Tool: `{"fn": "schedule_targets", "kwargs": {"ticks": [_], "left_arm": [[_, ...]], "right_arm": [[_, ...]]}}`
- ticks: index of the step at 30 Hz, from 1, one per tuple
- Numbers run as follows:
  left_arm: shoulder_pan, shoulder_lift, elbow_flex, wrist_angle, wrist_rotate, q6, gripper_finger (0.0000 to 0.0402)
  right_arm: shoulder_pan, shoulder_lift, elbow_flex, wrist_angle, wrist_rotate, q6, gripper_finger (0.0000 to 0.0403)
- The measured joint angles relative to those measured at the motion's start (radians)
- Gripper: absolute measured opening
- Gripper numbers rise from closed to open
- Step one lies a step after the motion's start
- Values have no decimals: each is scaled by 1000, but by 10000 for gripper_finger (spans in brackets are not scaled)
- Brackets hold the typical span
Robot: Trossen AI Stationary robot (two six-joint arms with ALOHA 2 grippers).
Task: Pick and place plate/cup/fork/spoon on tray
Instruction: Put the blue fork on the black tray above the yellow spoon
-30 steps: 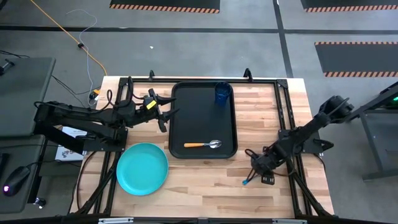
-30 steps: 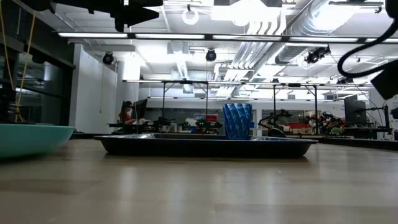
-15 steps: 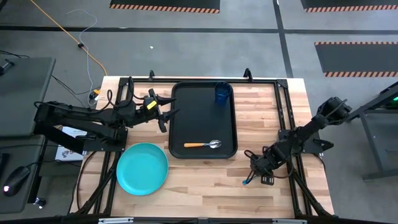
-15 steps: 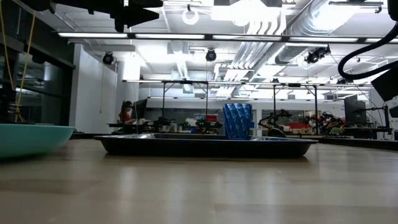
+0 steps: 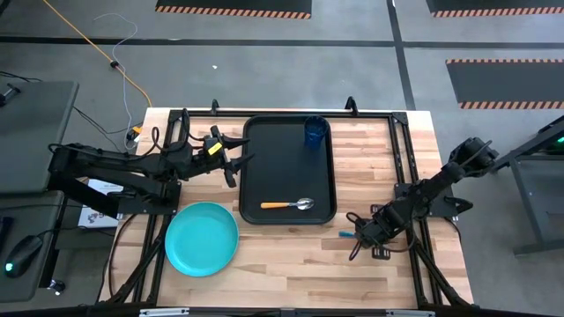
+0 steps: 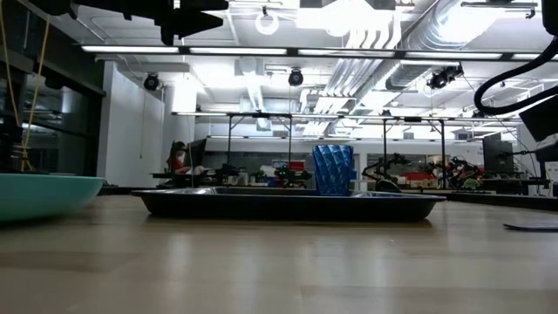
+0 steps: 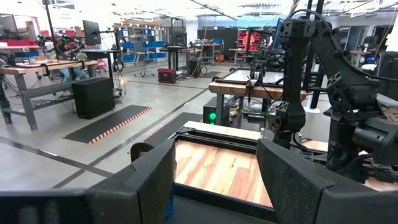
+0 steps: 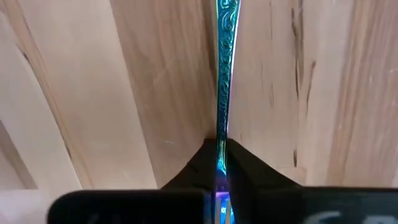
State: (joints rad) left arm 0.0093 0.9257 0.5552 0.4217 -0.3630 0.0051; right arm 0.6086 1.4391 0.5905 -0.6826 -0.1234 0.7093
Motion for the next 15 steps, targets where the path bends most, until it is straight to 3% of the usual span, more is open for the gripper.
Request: {"fn": "schedule_targets", "kwargs": {"ticks": [7,12,15], "left_arm": [[0,0,0,0,0,0,216],[0,0,0,1,0,0,216],[0,0,0,1,0,0,216]], "right_arm": [[0,15,102,-141,47,-91,6],[-9,12,261,-301,83,-189,5],[-40,11,373,-353,166,-282,3]]}}
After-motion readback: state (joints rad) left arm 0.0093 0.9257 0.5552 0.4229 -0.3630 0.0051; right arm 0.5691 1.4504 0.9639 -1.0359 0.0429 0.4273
